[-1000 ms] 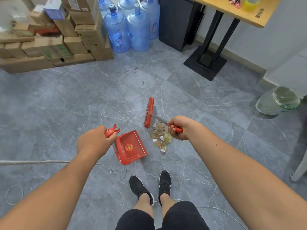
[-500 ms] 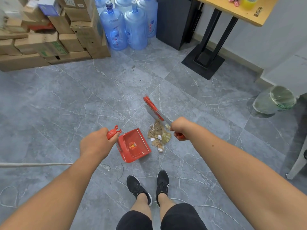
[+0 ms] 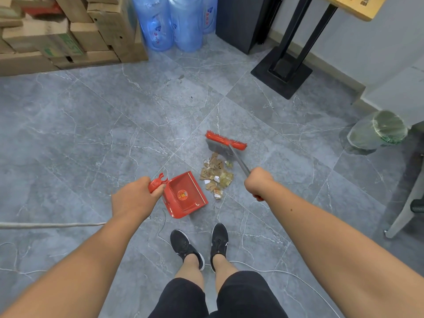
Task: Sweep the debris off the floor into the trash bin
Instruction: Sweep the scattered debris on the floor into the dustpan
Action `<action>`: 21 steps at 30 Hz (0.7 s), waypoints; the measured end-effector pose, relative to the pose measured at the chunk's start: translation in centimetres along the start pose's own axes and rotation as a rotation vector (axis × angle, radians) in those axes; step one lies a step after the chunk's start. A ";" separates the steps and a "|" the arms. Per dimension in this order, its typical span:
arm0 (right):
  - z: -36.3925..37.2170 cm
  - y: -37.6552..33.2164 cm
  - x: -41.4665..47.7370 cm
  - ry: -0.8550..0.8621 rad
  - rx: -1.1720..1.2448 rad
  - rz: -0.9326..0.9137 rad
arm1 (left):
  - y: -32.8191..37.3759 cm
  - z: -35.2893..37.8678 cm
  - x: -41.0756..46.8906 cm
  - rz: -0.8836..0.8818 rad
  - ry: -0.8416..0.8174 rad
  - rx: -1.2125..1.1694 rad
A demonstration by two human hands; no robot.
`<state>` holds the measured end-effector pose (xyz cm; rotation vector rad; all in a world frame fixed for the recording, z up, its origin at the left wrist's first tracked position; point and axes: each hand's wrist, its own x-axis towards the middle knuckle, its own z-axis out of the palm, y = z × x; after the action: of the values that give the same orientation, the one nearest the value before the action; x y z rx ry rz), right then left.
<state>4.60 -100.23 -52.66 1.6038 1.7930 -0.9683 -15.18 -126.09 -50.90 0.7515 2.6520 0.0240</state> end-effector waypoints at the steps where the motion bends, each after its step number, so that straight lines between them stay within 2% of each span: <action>1: 0.2 0.1 0.0 0.003 0.008 0.013 | -0.1 0.2 -0.1 -0.001 0.002 -0.003; 11: 3.4 0.9 0.4 -0.093 0.228 0.151 | 0.3 1.0 -0.4 -0.012 -0.034 -0.055; 21: 7.1 1.0 -2.1 -0.213 0.215 0.202 | 0.4 1.6 -0.7 -0.003 -0.059 -0.018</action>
<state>5.45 -107.15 -55.34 1.6997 1.3949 -1.2170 -13.86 -126.25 -52.13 0.7311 2.5940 0.0241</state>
